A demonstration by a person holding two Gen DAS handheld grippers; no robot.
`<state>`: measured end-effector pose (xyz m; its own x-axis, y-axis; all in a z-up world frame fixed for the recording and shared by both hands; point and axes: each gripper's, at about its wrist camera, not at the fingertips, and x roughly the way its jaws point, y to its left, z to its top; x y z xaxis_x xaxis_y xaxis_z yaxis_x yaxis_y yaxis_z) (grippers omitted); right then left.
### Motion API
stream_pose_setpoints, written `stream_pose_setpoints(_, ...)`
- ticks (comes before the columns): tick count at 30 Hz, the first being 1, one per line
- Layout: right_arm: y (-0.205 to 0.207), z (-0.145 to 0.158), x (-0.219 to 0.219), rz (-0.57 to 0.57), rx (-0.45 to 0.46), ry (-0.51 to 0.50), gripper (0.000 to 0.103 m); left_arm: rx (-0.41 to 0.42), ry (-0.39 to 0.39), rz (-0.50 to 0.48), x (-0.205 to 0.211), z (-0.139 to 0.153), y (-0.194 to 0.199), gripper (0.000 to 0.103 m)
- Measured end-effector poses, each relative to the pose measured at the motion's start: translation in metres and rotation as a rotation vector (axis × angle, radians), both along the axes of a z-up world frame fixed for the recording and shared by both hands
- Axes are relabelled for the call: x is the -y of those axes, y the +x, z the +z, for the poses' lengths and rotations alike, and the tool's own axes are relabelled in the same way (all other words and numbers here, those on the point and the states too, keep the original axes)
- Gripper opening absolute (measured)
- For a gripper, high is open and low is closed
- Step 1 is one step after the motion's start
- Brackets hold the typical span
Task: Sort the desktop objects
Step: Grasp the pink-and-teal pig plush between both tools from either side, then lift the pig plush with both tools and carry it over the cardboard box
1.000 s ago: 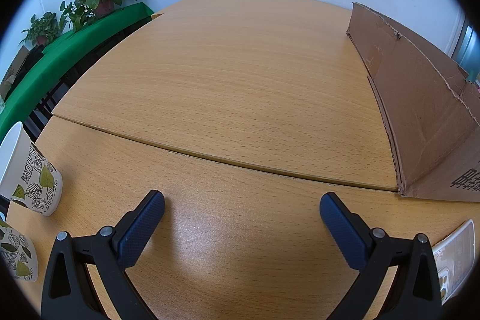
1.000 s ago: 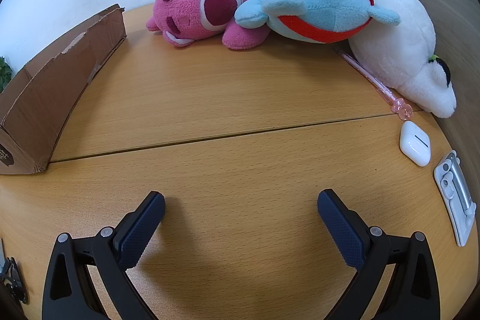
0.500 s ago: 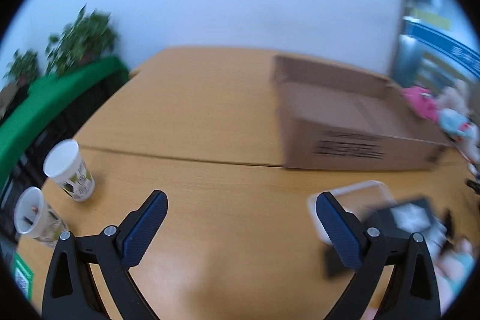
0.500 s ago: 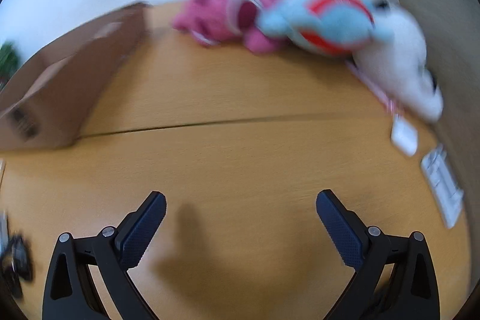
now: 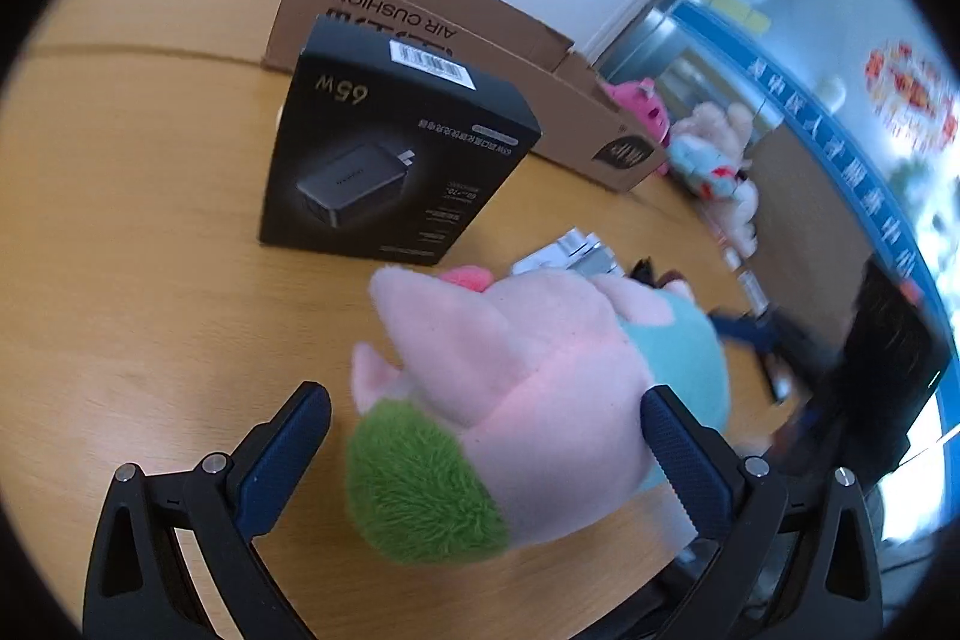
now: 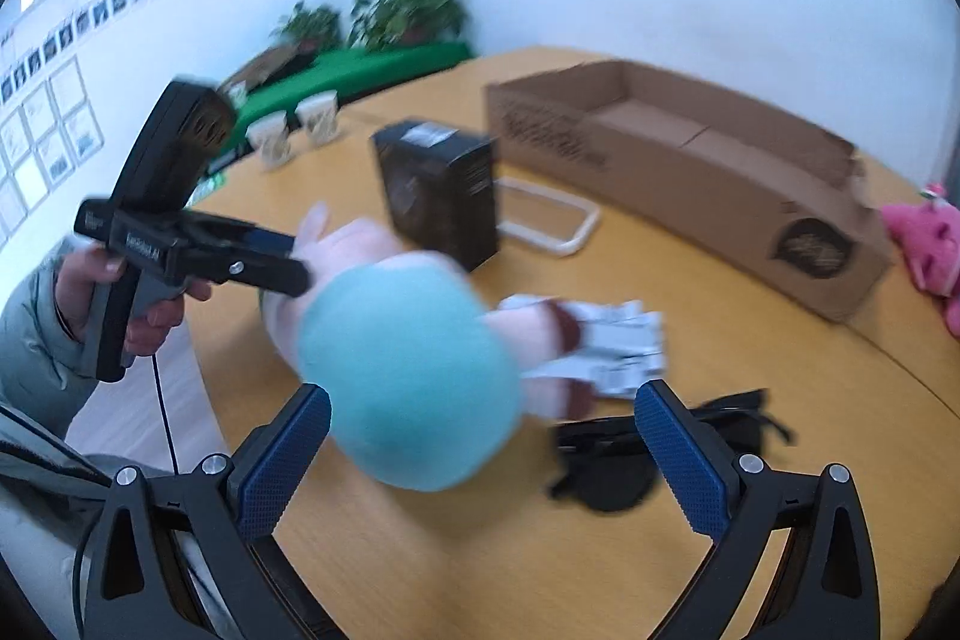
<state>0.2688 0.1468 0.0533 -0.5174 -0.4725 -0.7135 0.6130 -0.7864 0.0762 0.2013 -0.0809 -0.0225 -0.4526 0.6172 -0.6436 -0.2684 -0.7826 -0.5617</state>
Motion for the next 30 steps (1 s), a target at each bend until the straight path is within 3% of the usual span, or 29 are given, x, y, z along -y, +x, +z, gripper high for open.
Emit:
stream_pose_setpoints(4, -0.012, -0.044, 0.046, 0.013, 0.11, 0.128, 0.103, 0.028, 0.093, -0.029, 0.0, -0.009, -0.004, 0.099)
stream_pose_setpoints(6, -0.011, -0.053, 0.059, -0.011, 0.089, 0.187, 0.103, 0.041, 0.128, -0.063, -0.005, -0.011, -0.002, 0.094)
stream_pose_setpoints(8, -0.011, -0.054, 0.064, -0.038, 0.062, 0.192, 0.102, 0.003, 0.095, -0.046, -0.008, -0.003, -0.001, 0.09)
stream_pose_setpoints(11, -0.011, -0.051, 0.064, -0.071, 0.058, 0.157, 0.091, -0.053, 0.024, -0.029, -0.014, 0.021, 0.001, 0.088)
stream_pose_setpoints(16, -0.019, -0.014, 0.05, -0.13, -0.003, 0.079, 0.089, -0.266, -0.209, -0.04, -0.061, 0.101, 0.003, 0.087)
stream_pose_setpoints(20, -0.029, 0.03, 0.028, -0.194, -0.086, 0.007, 0.089, -0.432, -0.344, -0.027, -0.099, 0.157, 0.0, 0.087)
stream_pose_setpoints(25, -0.046, 0.079, 0.005, -0.245, -0.178, -0.04, 0.088, -0.559, -0.381, 0.003, -0.12, 0.197, -0.007, 0.087)
stream_pose_setpoints(30, -0.056, 0.11, -0.005, -0.252, -0.234, -0.023, 0.087, -0.597, -0.369, 0.022, -0.12, 0.214, -0.023, 0.086)
